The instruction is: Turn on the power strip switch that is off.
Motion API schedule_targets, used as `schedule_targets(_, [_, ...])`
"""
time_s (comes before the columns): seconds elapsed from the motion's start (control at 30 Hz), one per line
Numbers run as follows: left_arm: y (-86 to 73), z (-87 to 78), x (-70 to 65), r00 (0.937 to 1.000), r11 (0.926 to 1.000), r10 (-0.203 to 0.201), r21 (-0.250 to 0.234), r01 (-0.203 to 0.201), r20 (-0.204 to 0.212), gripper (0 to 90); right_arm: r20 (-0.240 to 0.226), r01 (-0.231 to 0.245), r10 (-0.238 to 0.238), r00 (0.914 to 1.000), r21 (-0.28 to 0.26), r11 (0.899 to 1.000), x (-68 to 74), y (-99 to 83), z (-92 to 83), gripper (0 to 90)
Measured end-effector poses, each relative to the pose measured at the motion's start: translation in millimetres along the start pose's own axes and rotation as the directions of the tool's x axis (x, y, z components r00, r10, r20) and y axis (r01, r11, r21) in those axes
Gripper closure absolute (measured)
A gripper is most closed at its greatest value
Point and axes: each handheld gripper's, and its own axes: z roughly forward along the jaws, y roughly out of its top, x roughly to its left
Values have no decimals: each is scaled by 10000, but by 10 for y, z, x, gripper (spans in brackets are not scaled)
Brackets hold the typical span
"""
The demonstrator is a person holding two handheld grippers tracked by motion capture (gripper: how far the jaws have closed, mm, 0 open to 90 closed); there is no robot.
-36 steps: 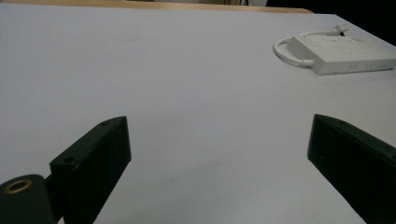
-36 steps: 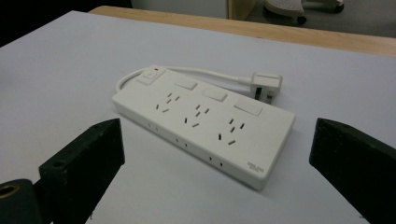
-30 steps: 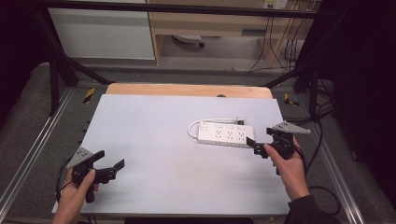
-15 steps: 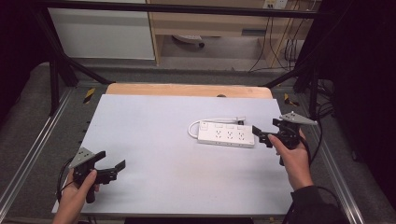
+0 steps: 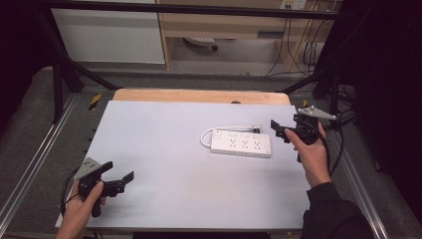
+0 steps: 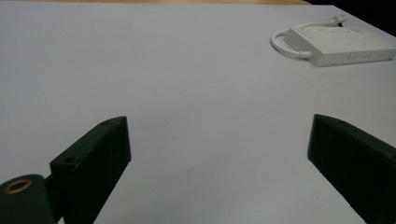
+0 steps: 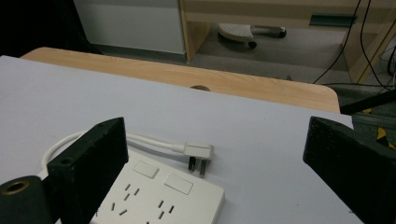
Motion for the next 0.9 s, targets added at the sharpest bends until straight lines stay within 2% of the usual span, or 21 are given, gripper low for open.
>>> schedule_targets(0.03, [0, -1, -1, 10000, 10000, 4, 1, -4, 4, 61, 32, -11, 11, 10000, 81, 10000, -1, 0, 33, 90])
schedule_targets(0.07, [0, -2, -1, 10000, 10000, 21, 3, -21, -2, 61, 40, -4, 4, 10000, 174, 9998, -3, 2, 73, 142])
schedule_targets(0.1, [0, -3, -2, 10000, 10000, 23, 8, -23, -24, 61, 40, -4, 4, 10000, 174, 9998, -3, 2, 73, 142])
schedule_targets(0.23, [3, -7, 3, 10000, 10000, -46, -71, 46, -24, 60, -156, -162, 167, 9997, 354, 9992, -31, 5, 157, 240])
schedule_targets(0.37, [3, -6, 3, 10000, 10000, -46, -51, 46, -5, 60, -206, -263, 269, 9994, 277, 9993, -53, 17, 178, 280])
schedule_targets(0.5, [3, -9, 2, 10000, 10000, 14, -30, -14, -14, 61, -160, -334, 336, 9993, 103, 9994, -76, 53, 189, 366])
schedule_targets(0.7, [0, -9, 2, 10000, 10000, -46, -34, 46, -20, 61, -20, -145, 145, 9999, 66, 9999, -83, 79, 218, 464])
schedule_targets(0.9, [-2, -11, 5, 10000, 10000, -67, -43, 66, -23, 61, 8, -115, 115, 9999, 54, 9999, -85, 80, 249, 512])
